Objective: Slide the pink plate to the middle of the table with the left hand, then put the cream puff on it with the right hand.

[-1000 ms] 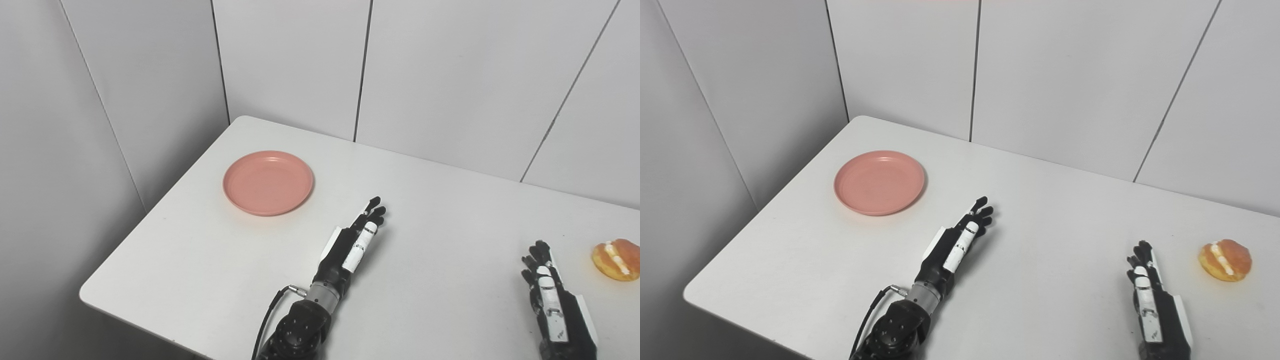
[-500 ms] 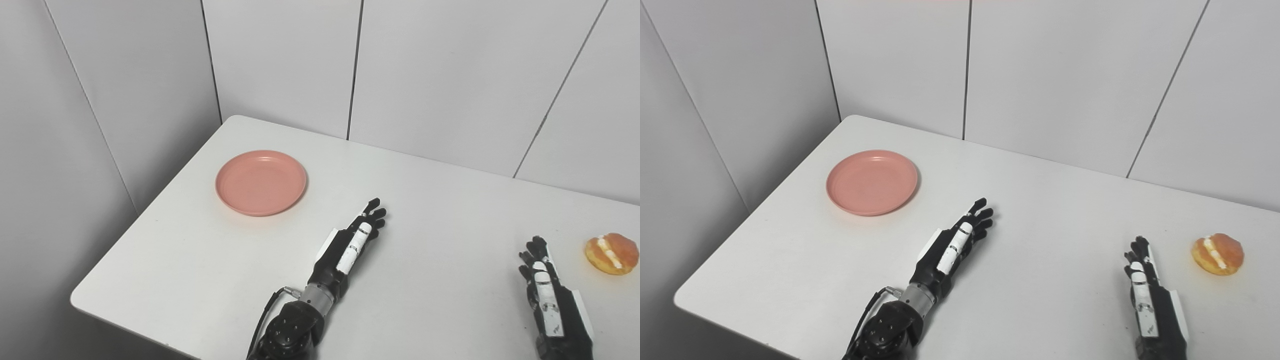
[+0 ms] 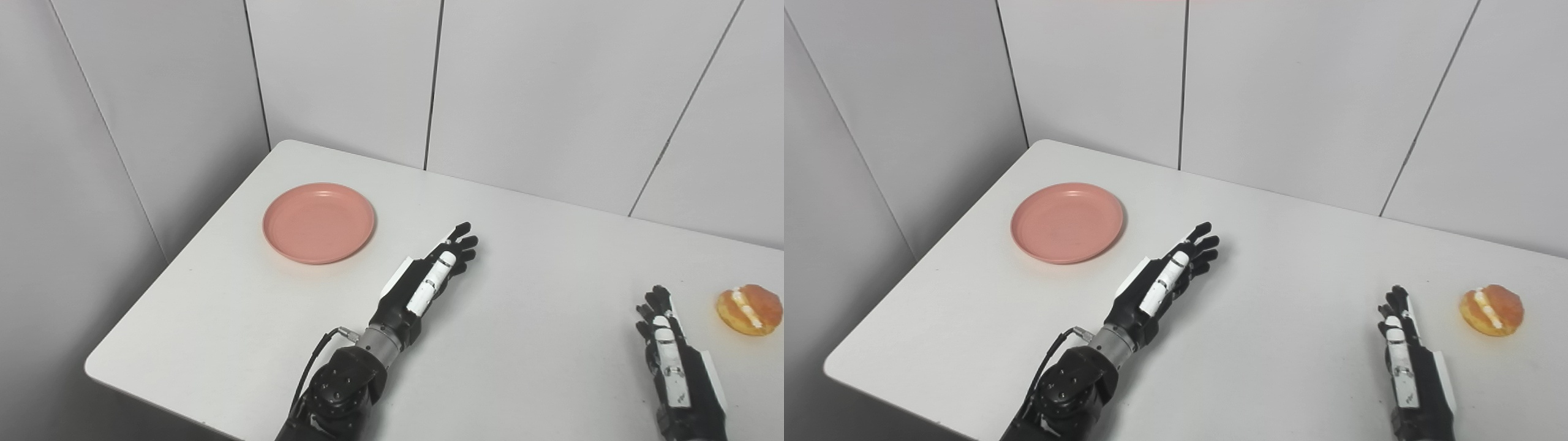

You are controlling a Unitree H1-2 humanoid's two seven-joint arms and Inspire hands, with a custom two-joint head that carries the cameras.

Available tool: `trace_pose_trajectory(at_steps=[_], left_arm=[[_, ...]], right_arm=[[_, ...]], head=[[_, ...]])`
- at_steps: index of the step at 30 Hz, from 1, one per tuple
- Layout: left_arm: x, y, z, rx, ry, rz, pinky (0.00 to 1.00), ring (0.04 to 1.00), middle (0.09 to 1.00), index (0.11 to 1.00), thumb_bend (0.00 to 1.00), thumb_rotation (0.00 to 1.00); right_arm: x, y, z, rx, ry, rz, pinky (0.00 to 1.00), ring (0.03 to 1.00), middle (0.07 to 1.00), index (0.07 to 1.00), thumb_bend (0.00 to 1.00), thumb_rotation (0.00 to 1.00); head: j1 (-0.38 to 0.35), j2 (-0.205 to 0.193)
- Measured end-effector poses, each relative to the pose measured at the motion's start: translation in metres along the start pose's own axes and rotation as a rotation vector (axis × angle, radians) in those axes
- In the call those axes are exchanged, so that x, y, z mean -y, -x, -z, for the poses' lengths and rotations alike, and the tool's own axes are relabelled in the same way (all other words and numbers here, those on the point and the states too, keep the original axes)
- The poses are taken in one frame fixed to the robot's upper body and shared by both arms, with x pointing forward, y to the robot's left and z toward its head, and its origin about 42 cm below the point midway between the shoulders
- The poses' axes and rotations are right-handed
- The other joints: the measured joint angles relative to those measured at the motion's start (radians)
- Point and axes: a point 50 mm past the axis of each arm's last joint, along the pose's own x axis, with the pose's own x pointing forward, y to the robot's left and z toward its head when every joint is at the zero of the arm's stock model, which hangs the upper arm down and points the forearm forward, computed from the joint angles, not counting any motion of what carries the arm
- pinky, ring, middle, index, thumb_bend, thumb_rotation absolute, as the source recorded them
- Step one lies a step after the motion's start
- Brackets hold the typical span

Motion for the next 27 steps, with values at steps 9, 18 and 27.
trace_pose_trajectory(at_steps=[9, 18, 27], left_arm=[[-0.015, -0.002, -0.037, 0.103, 0.007, -0.032, 1.00, 0.998, 1.000, 1.000, 0.44, 1.00], [-0.041, -0.009, -0.063, 0.152, -0.038, -0.084, 1.00, 0.993, 1.000, 0.994, 0.47, 1.00], [-0.076, -0.016, -0.080, 0.220, -0.038, -0.198, 0.99, 0.991, 0.995, 0.992, 0.43, 1.00]], right_arm=[[0.001, -0.004, 0.001, -0.004, -0.005, 0.003, 1.00, 1.000, 1.000, 1.000, 0.10, 1.00], [0.001, -0.006, 0.001, -0.004, -0.007, 0.003, 1.00, 1.000, 1.000, 1.000, 0.09, 1.00], [0.001, -0.006, 0.001, -0.006, -0.006, 0.005, 1.00, 1.000, 1.000, 1.000, 0.08, 1.00]], head=[[0.012, -0.005], [0.011, -0.009], [0.009, -0.017]])
